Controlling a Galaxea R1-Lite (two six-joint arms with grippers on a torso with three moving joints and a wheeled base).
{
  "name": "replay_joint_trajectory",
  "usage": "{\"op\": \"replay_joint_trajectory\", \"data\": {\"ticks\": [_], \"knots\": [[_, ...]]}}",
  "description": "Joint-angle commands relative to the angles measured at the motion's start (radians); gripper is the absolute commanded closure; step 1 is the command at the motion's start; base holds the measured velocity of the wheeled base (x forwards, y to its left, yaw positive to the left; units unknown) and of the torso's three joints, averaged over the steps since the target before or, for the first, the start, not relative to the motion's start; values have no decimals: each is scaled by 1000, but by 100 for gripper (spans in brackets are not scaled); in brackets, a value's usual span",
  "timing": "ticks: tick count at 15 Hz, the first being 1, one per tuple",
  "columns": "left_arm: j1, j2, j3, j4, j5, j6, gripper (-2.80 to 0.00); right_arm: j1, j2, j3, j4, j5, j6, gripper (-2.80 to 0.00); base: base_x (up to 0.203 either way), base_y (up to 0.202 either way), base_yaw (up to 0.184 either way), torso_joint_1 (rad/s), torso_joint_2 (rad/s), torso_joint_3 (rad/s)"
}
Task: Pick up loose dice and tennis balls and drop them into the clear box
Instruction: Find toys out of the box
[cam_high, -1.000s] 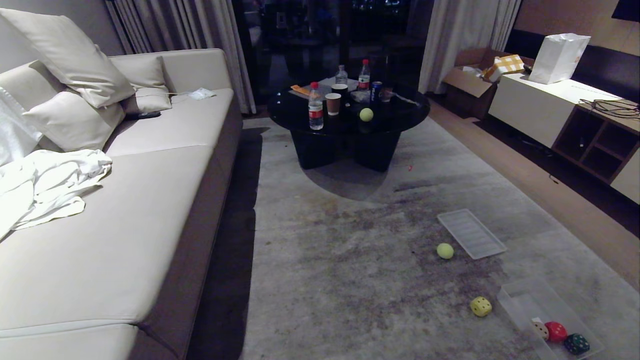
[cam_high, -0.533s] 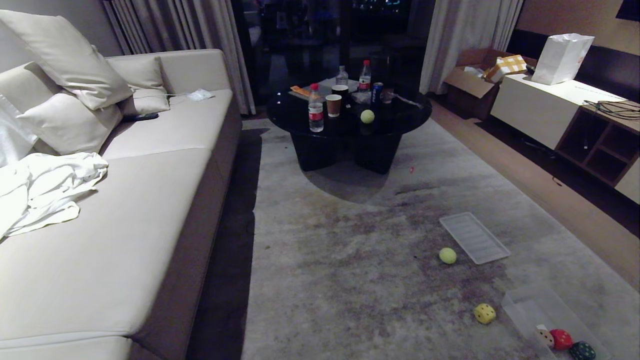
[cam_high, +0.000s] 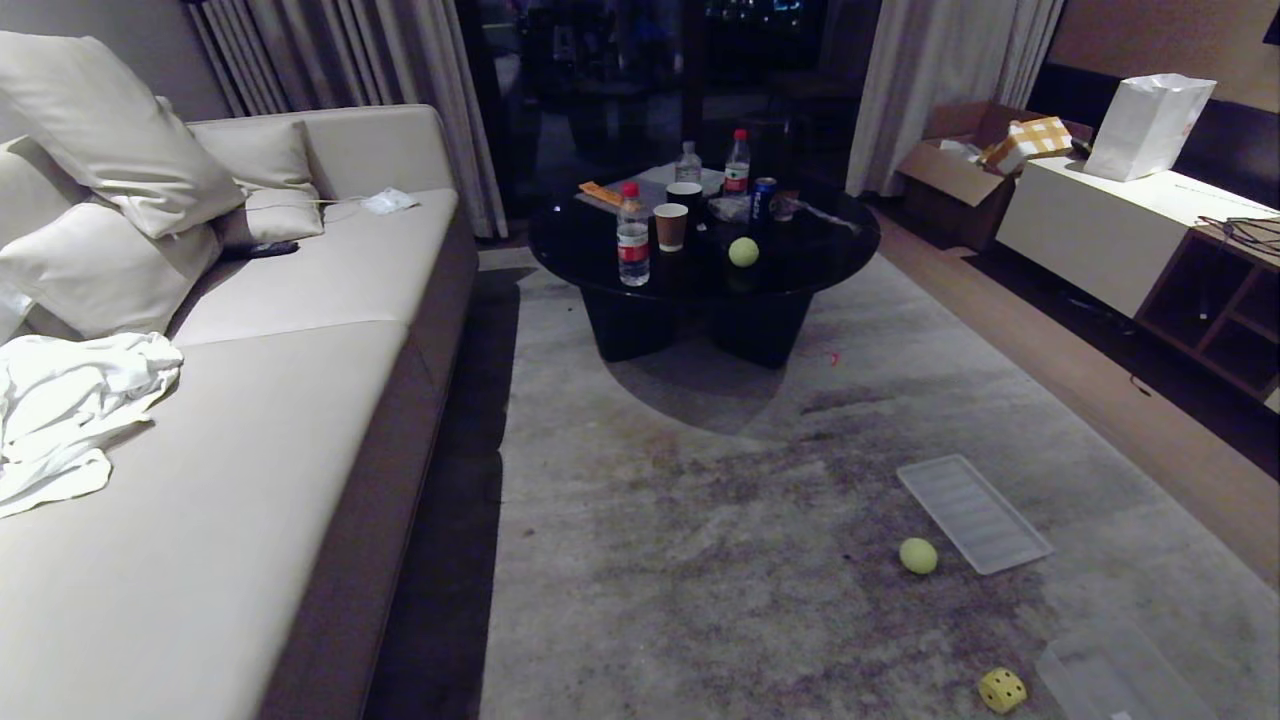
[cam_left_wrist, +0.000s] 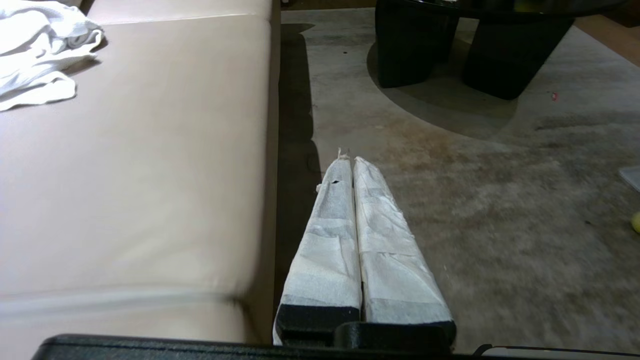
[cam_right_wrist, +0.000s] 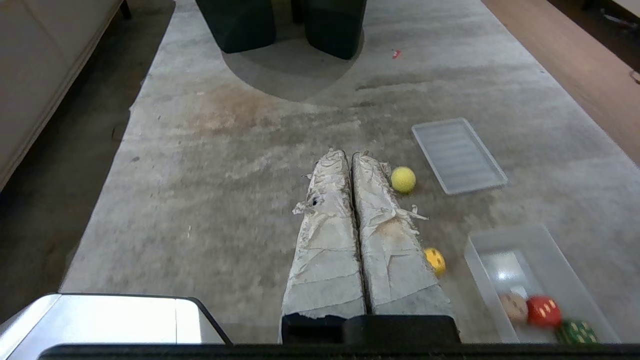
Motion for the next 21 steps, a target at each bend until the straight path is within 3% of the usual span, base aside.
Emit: {"op": "replay_joint_trajectory", "data": {"ticks": [1,11,18,21], "knots": [[0,2,2,0,0,0,0,0,2,0,1,1,0,0,186,0,0,4,6,-2],[0,2,2,0,0,0,0,2,2,0,1,1,0,0,177,0,0,3,4,1],[0,2,2,0,-3,2,0,1,2,0,1,1,1,0,0,0,0,0,0,0],[0,2,2,0,-3,2,0,2,2,0,1,1,1,0,-5,6,-134,4,5,4]]}}
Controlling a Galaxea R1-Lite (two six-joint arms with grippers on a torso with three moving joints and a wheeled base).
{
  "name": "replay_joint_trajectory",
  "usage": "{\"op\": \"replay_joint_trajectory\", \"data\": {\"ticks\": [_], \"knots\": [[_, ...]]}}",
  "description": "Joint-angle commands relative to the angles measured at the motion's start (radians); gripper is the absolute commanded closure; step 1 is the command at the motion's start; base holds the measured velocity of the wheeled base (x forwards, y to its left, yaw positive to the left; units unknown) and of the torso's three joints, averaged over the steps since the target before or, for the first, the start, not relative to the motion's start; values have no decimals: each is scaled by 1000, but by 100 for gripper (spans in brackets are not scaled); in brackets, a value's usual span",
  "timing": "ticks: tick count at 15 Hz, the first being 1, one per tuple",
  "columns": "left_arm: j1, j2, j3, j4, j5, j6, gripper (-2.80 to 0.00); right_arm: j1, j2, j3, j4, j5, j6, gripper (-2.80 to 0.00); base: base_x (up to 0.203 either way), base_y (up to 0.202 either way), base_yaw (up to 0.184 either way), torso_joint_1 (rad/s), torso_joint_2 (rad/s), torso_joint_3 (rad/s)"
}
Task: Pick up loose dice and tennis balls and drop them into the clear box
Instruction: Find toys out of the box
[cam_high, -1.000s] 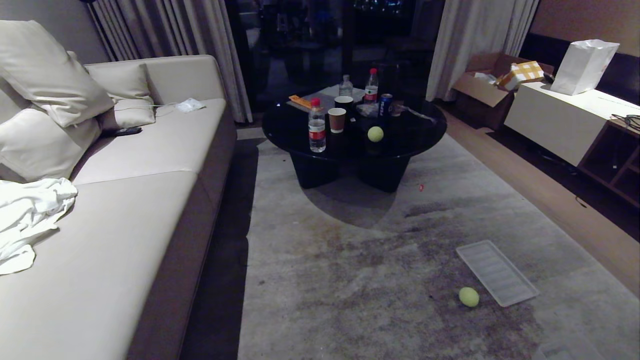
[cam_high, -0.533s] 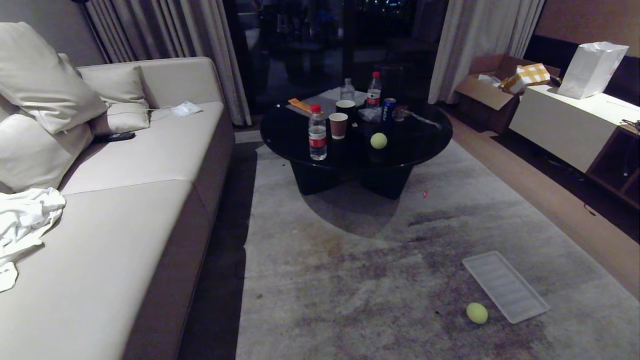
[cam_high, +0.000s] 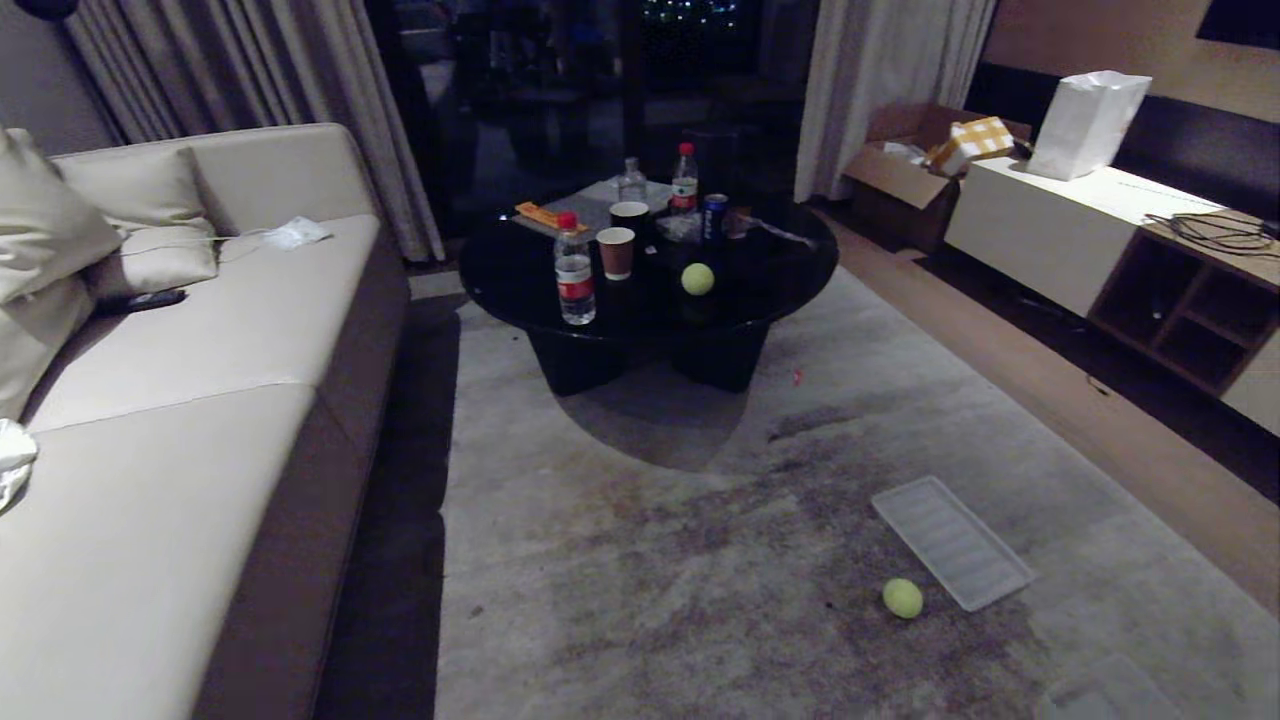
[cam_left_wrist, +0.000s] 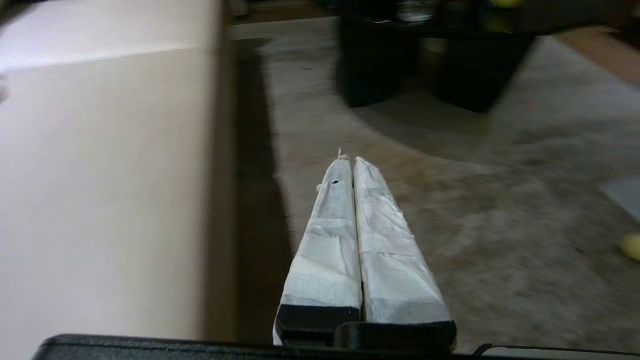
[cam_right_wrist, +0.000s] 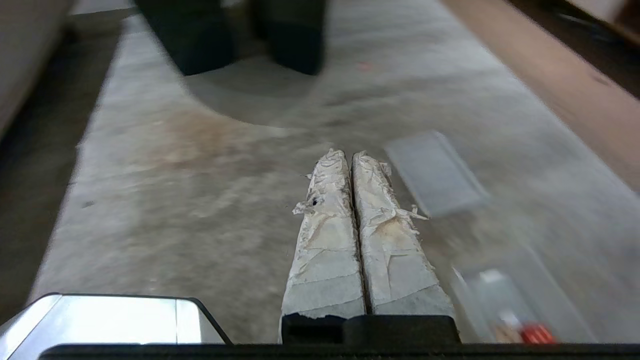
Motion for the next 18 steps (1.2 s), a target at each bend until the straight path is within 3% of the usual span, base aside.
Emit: {"op": "replay_joint_trajectory", "data": {"ticks": [1,14,18], "knots": [[0,2,2,0,1,0,0,1,1,0,1,1,0,0,0,8,-166,-2,-2,-1],[0,2,2,0,1,0,0,-1,1,0,1,1,-2,0,0,11,-161,2,1,1],[0,2,2,0,3,0,0,0,1,0,1,1,-2,0,0,2,-25,-2,1,-12]]}}
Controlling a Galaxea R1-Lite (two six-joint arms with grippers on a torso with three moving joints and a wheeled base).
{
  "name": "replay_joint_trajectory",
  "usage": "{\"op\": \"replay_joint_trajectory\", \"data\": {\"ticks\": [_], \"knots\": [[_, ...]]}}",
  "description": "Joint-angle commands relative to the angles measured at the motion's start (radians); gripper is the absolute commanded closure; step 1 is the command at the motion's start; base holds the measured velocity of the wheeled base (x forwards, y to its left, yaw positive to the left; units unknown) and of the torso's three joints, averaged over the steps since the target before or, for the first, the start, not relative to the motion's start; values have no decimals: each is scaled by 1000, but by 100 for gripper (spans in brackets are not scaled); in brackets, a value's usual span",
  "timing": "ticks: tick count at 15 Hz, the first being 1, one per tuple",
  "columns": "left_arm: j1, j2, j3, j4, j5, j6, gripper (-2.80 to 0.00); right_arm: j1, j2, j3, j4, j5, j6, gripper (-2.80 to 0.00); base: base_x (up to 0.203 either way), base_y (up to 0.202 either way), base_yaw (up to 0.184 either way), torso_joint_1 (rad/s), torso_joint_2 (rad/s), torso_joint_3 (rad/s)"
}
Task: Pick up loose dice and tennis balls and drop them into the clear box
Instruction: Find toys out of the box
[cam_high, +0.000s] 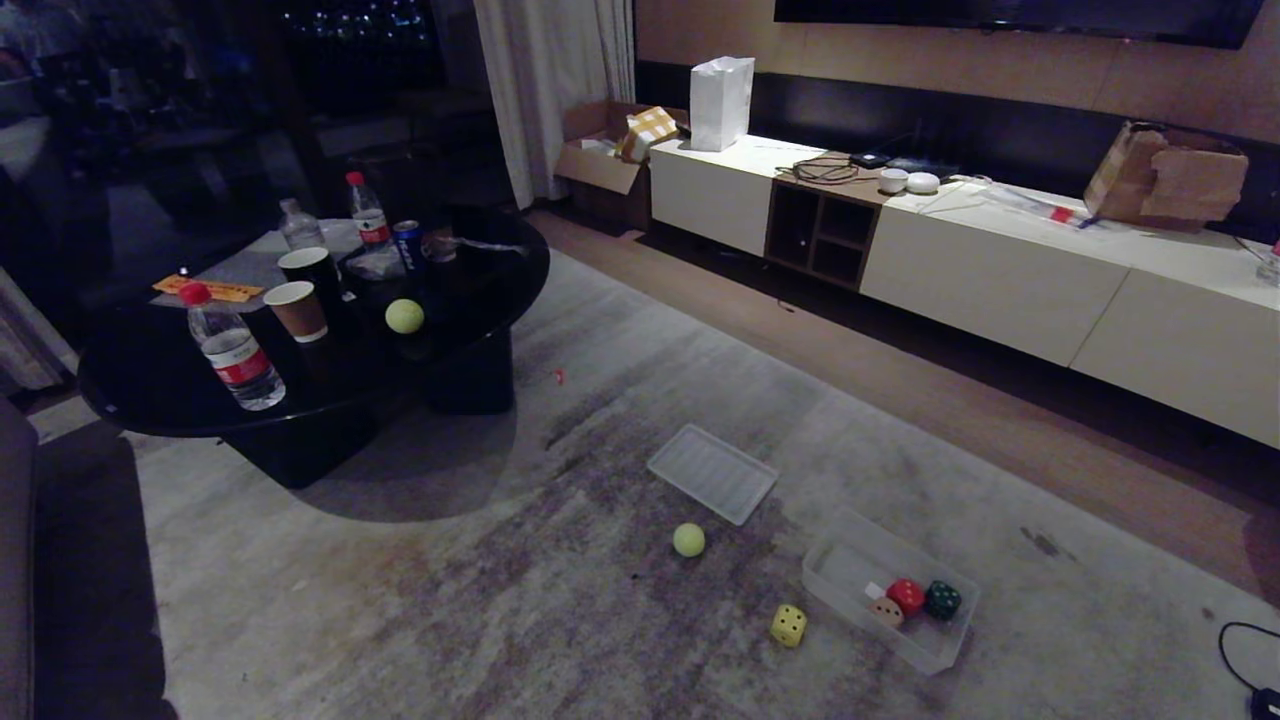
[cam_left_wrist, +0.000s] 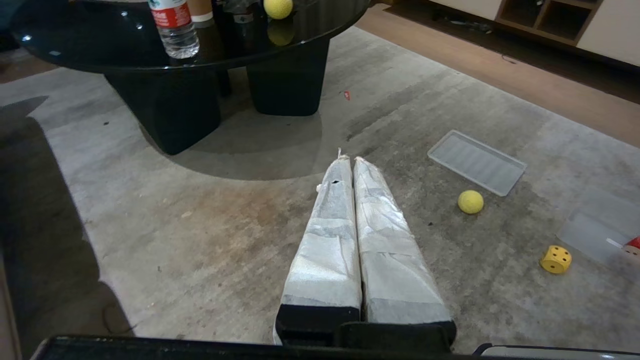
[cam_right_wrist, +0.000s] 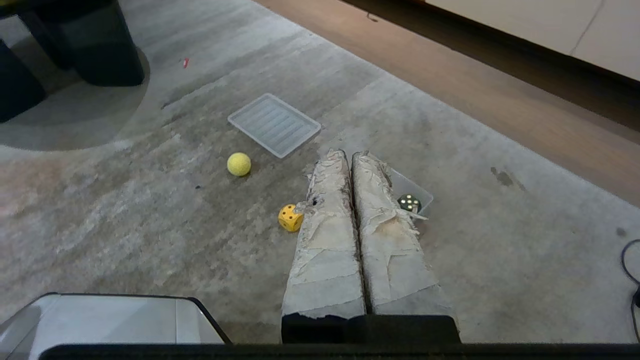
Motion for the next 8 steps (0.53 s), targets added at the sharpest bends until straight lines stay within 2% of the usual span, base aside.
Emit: {"op": "replay_joint_trajectory", "data": {"ticks": [1,8], "knots": [[0,2,2,0,2,-2,0,0,2,0,1,1,-1,0,0,0,0,2,7,-154],[0,2,2,0,2,0,0,1,2,0,1,1,-1,0,0,0,0,3,2,-189]]}}
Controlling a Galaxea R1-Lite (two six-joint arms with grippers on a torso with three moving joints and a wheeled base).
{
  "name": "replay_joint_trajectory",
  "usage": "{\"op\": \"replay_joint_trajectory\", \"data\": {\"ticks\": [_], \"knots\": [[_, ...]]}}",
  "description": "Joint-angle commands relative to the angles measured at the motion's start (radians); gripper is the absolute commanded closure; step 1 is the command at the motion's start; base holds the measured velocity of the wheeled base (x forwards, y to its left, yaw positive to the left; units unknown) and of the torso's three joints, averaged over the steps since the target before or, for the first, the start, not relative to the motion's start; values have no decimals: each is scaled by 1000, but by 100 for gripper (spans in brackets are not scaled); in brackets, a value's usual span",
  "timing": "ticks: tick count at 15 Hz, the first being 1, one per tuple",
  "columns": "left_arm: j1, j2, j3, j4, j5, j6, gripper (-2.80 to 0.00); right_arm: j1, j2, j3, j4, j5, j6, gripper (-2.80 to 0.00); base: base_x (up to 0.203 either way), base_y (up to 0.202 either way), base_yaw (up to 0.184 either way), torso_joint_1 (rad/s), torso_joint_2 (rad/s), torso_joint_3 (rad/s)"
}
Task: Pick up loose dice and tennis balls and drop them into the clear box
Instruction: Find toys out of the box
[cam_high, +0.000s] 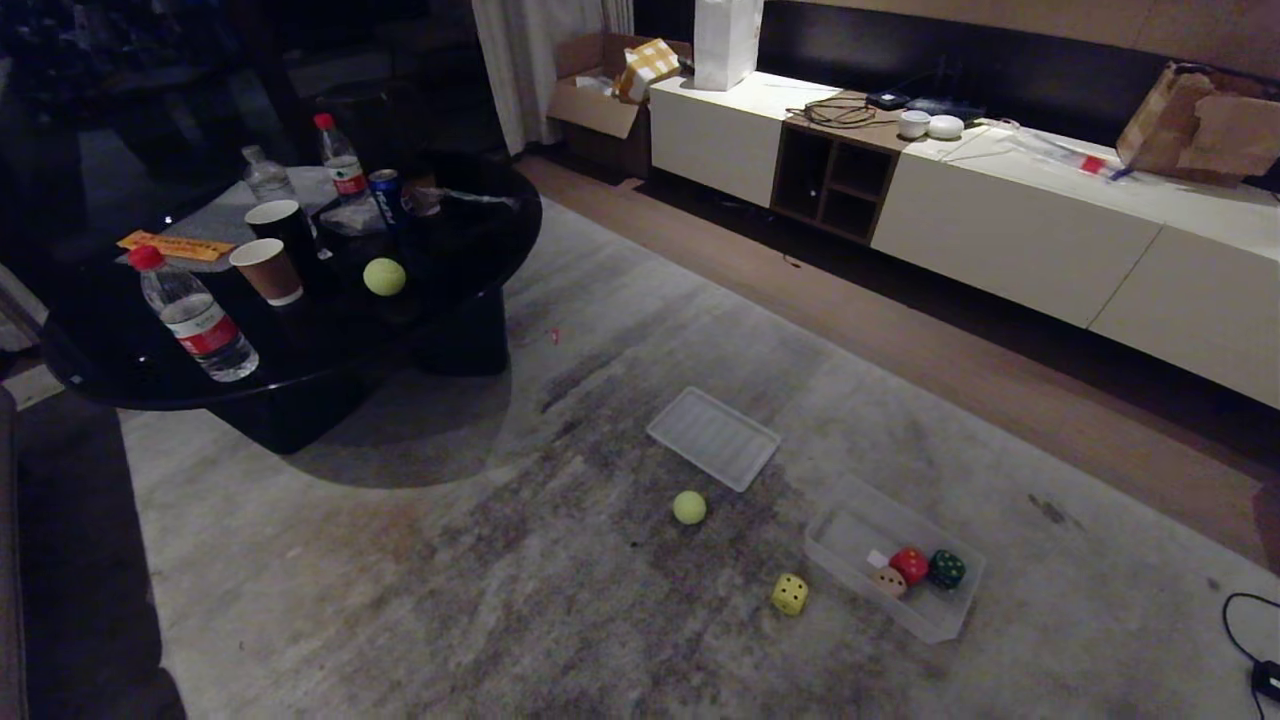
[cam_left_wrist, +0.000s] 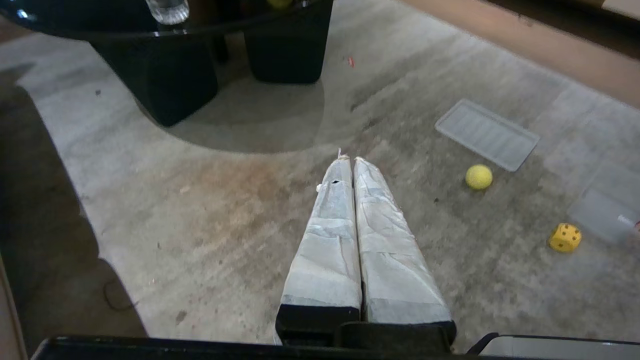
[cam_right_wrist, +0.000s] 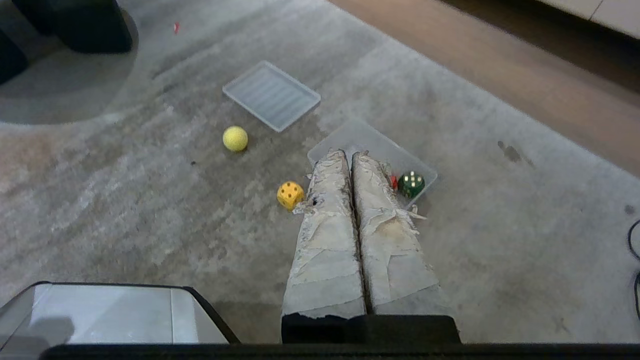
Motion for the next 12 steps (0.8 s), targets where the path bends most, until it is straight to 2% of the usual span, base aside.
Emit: {"op": "replay_joint_trajectory", "data": {"ticks": [1,12], "knots": [[0,2,2,0,0,0,0,2,1,0,1,1,0,0,0,0,0,0,-1,-191],[0,2,2,0,-1,0,0,0,1,0,1,1,0,0,0,0,0,4,2,-195]]}}
